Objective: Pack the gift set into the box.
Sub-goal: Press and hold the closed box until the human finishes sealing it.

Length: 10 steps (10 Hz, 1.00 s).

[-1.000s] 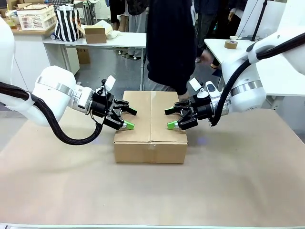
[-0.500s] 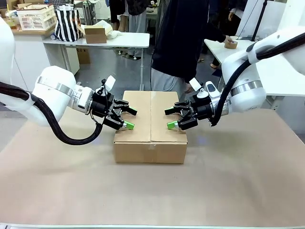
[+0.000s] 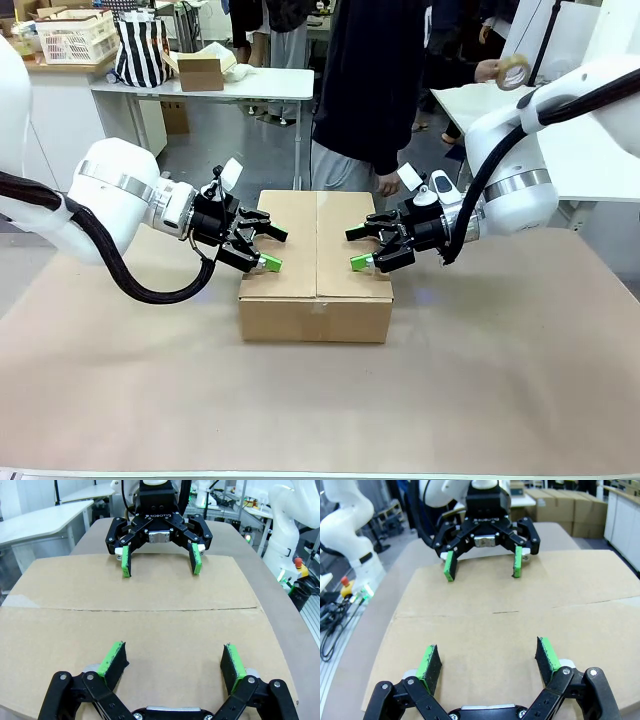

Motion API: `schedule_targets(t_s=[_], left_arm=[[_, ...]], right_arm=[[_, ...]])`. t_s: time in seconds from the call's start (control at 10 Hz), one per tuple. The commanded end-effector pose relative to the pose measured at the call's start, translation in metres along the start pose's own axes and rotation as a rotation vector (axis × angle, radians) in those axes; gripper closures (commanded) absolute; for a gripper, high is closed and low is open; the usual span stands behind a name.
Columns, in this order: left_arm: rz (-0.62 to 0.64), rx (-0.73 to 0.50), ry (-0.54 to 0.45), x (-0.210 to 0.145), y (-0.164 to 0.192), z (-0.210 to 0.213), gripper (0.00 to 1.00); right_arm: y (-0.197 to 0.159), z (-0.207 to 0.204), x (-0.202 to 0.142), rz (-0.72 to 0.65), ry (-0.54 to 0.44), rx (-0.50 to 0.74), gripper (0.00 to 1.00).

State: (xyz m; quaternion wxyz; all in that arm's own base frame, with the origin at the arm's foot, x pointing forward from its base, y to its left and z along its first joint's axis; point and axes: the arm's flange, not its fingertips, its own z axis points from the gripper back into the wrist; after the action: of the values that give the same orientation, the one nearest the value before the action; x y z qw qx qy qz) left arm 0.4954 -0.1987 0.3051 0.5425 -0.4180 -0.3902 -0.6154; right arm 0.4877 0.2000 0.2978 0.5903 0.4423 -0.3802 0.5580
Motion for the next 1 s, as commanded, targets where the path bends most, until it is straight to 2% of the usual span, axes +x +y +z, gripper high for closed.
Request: schedule_targets(t_s=[0.0,0.9], left_arm=[[0.001,0.001,0.005,-0.0016,-0.0005,-0.0010,0.00],[0.001,0.001,0.005,-0.0016,-0.0005,-0.0010,0.00]], right_arm=[[0.0002,-0.0002,-0.0018,-0.004,0.003,-0.002,0.00],[0.0002,-0.0002,-0.0018,-0.004,0.003,-0.002,0.00]])
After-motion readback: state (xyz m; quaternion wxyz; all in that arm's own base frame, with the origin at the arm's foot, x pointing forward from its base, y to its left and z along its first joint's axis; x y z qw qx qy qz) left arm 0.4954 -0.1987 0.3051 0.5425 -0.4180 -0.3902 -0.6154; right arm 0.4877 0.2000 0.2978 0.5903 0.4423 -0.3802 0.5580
